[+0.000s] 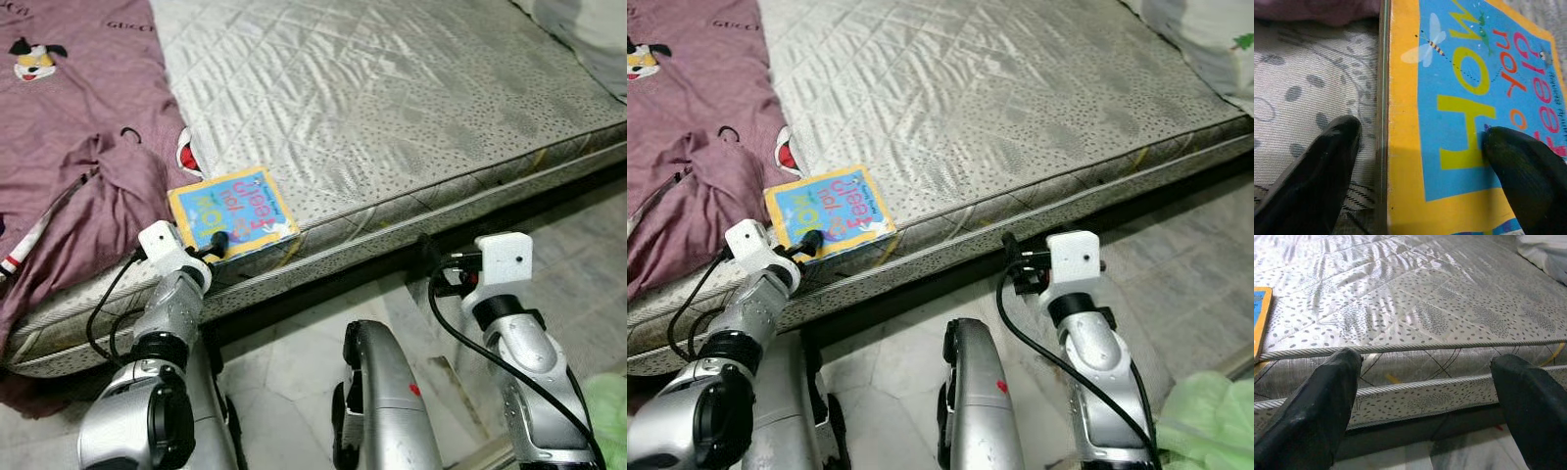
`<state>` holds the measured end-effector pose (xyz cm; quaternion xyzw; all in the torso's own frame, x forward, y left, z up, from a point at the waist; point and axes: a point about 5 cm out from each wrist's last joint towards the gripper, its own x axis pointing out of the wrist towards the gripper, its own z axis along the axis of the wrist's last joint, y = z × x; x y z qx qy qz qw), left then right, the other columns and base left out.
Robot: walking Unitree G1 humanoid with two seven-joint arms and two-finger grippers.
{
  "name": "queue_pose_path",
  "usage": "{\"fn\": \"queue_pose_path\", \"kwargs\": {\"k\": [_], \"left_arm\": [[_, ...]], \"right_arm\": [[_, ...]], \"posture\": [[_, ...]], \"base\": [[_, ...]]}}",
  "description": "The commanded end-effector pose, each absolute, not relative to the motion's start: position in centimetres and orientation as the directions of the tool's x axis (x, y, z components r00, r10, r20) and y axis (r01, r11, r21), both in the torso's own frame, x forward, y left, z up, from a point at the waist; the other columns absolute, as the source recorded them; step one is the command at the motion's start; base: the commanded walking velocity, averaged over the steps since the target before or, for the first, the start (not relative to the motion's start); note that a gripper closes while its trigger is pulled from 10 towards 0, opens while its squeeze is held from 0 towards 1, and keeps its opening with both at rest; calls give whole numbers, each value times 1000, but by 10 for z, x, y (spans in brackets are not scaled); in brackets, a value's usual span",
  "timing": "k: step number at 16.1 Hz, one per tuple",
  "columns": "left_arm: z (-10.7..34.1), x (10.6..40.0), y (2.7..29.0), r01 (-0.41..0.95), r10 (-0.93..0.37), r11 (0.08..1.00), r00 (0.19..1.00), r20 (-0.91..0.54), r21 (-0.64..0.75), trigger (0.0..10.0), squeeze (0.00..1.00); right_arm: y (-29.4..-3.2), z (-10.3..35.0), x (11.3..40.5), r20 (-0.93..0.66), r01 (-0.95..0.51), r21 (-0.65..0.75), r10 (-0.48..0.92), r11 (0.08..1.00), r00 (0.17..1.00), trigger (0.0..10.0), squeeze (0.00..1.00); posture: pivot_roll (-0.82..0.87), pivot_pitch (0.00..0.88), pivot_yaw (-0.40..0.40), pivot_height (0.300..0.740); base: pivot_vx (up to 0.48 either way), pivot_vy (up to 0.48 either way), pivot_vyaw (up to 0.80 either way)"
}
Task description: Clean up the room
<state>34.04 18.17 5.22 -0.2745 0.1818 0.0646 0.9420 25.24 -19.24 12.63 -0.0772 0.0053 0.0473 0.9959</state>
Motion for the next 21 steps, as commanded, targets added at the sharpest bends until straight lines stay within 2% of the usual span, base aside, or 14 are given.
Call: {"fn": "queue_pose_path", "kwargs": {"k": [1,5,6,7,16,21], "left_arm": [[39,334,167,-200,-59,810,908,-416,-551,10000,0],[42,338,155,-69,-200,771,917,-345,-633,10000,0],[48,341,152,-31,-232,755,922,-310,-656,8353,0],[51,344,151,-19,-240,753,923,-302,-658,0,0],[56,348,159,-28,-212,722,942,-260,-691,0,0],[64,352,166,-41,-157,661,969,-192,-749,0,0]], "right_arm": [[-201,127,246,-37,-84,-177,78,981,996,10000,0],[-201,133,253,-24,-86,-192,83,978,996,10000,0],[-201,134,254,-22,-88,-198,86,976,996,10000,0],[-200,135,255,-18,-89,-200,88,976,996,10000,0],[-198,137,262,4,-81,-211,84,974,996,10000,0],[-195,137,267,19,-88,-208,94,974,995,10000,0]], "posture": [[-225,210,-81,549],[-237,199,-89,549],[-236,195,-89,549],[-237,188,-88,549],[-236,165,-76,549],[-225,148,-74,549]], "base": [[0,0,0],[0,0,0],[0,0,0],[0,0,0],[0,0,0],[0,0,0]]}}
